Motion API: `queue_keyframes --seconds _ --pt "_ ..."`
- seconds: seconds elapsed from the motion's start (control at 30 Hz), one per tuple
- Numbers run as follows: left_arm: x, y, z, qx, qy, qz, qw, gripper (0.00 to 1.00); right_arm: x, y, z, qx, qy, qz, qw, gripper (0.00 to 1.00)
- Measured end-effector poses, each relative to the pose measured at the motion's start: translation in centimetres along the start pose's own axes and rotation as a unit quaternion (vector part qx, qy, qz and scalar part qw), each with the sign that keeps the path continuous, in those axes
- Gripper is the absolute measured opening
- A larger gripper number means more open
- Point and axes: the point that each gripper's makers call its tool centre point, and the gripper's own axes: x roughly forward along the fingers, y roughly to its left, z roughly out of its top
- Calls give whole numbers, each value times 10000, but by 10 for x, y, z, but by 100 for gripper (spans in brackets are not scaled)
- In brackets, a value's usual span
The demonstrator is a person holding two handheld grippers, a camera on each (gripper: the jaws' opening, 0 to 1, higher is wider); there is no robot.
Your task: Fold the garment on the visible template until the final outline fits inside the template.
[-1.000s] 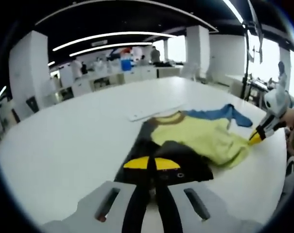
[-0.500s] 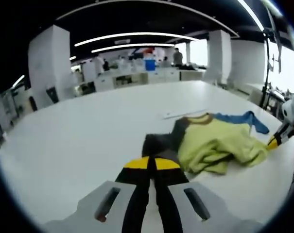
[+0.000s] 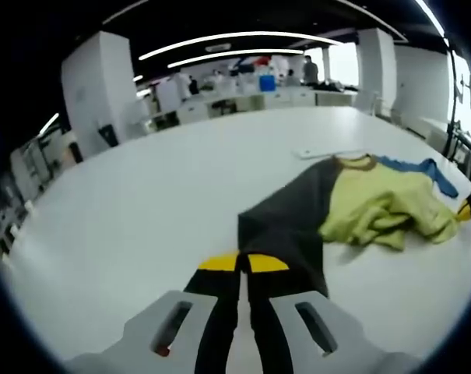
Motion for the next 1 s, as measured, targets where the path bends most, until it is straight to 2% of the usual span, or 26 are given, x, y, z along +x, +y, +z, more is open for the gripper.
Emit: queue_keyframes --seconds 0.1,0.23,0.3,0.4,0.6,0.87,1.0 --pt "2 11 -2 -113 35 102 9999 2 1 -3 0 -12 2 -7 10000 0" --pt "2 12 0 -214 1 172 9996 17 1 -3 1 -6 -1 -6 10000 0" --pt "-1 10 2 -212 -57 143 9997 20 -1 0 0 -20 -5 -11 10000 0" --pt "-6 -1 11 -292 -243 -53 9993 26 -1 0 0 -9 2 18 10000 0" --pt "-11 -15 18 -284 -403 -352 9982 41 1 -3 3 42 -16 68 10000 0" --pt "-11 -36 14 -251 -309 -617 9973 52 -2 2 1 81 -11 66 9999 0" --pt "-15 -59 17 -215 -360 -876 9953 57 -3 5 0 63 -9 47 10000 0"
